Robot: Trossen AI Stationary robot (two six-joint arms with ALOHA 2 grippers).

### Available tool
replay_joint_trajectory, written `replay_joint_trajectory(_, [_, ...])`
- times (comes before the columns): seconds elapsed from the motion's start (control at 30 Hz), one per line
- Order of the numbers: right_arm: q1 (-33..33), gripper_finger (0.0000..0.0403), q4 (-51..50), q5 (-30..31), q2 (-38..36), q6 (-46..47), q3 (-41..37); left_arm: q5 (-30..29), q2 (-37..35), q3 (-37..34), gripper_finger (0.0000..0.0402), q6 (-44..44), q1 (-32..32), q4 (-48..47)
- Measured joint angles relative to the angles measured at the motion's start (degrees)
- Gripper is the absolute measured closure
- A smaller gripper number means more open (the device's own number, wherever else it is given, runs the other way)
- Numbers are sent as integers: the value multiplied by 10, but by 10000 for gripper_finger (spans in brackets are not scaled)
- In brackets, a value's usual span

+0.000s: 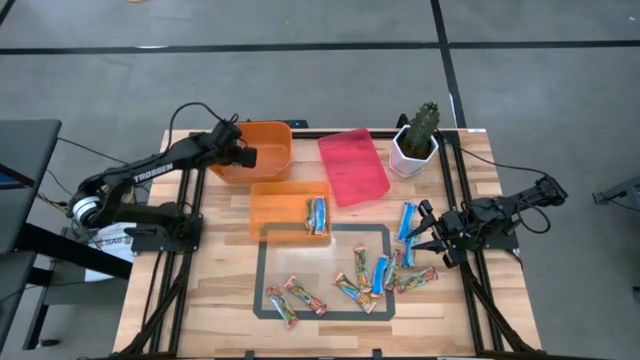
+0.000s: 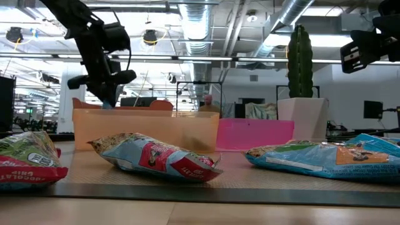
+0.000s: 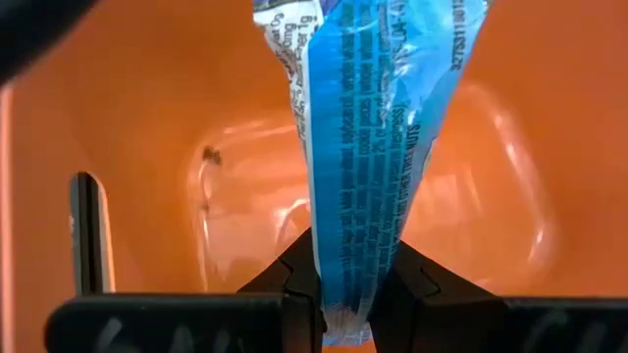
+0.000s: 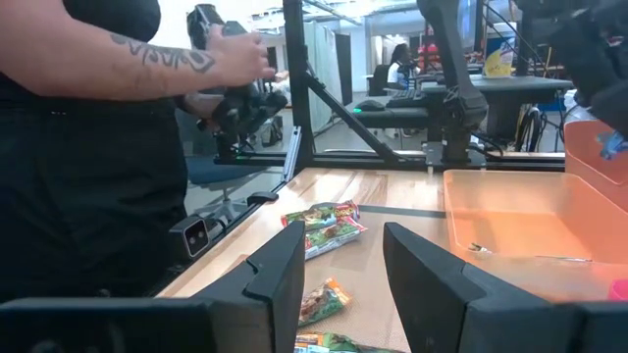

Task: Pick and place Granola Bars by type
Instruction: Put the blue granola bar into the top orange bin

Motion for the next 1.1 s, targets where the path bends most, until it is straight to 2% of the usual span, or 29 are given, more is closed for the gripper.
replay_joint_trajectory(0.13, [0, 270, 0, 0, 0, 0, 0, 19, 26, 0, 356, -1, 17, -15])
replay_joint_trajectory(0.3, [0, 269, 0, 0, 0, 0, 0, 72, 60, 0, 356, -1, 36, -16])
replay_joint_trajectory(0.8, [0, 270, 0, 0, 0, 0, 0, 79, 71, 0, 355, -10, 49, -17])
replay_joint_trajectory(1.1, [0, 270, 0, 0, 0, 0, 0, 78, 71, 0, 324, -11, 49, -14])
